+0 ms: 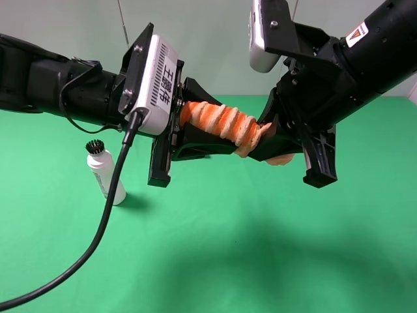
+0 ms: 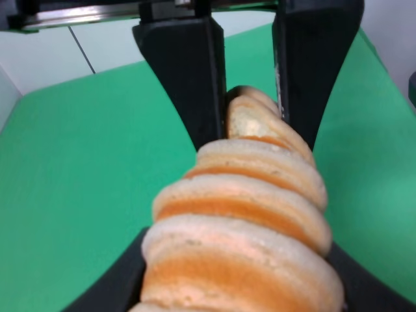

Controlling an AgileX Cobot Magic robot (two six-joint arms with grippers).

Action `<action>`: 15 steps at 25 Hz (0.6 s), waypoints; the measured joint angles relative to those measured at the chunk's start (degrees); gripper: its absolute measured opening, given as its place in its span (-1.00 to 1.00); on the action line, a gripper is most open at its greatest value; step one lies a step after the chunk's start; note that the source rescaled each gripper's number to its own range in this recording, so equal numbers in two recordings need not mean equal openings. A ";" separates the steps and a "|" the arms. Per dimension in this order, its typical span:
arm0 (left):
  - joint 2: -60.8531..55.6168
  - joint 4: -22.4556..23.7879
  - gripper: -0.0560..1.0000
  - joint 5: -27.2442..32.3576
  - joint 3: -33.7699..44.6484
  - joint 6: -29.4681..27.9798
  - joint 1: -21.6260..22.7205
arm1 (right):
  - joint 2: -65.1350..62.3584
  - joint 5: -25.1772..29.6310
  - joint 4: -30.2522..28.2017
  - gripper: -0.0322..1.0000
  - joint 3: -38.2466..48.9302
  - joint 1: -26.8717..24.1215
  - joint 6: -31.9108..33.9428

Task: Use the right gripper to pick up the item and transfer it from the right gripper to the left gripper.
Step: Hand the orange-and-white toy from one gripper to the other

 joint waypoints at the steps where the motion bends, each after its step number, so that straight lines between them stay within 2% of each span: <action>1: 0.00 0.00 -0.49 0.00 0.00 0.10 0.00 | 0.00 0.06 0.00 -0.94 0.00 0.00 0.00; 7: 0.00 0.18 -0.53 0.00 0.00 0.27 0.00 | 0.00 0.28 0.00 -0.91 0.00 0.00 0.00; 8: 0.00 0.25 -0.54 0.00 0.00 0.27 0.00 | 0.00 0.35 0.00 -0.76 0.00 0.00 0.00; 9: 0.00 0.29 -0.55 -0.24 0.00 0.27 0.00 | 0.00 0.62 0.00 -0.50 0.00 0.00 0.00; 12: 0.00 0.09 -0.56 -1.04 0.00 0.27 0.00 | 0.00 1.39 0.05 0.50 0.00 0.02 0.00; 14: 0.06 0.09 -0.57 -1.54 0.00 0.27 0.00 | 0.00 1.39 0.05 0.81 0.00 0.02 0.79; 15: 0.06 0.09 -0.58 -1.55 0.00 0.31 0.00 | 0.00 1.39 -0.01 0.88 0.00 0.02 1.50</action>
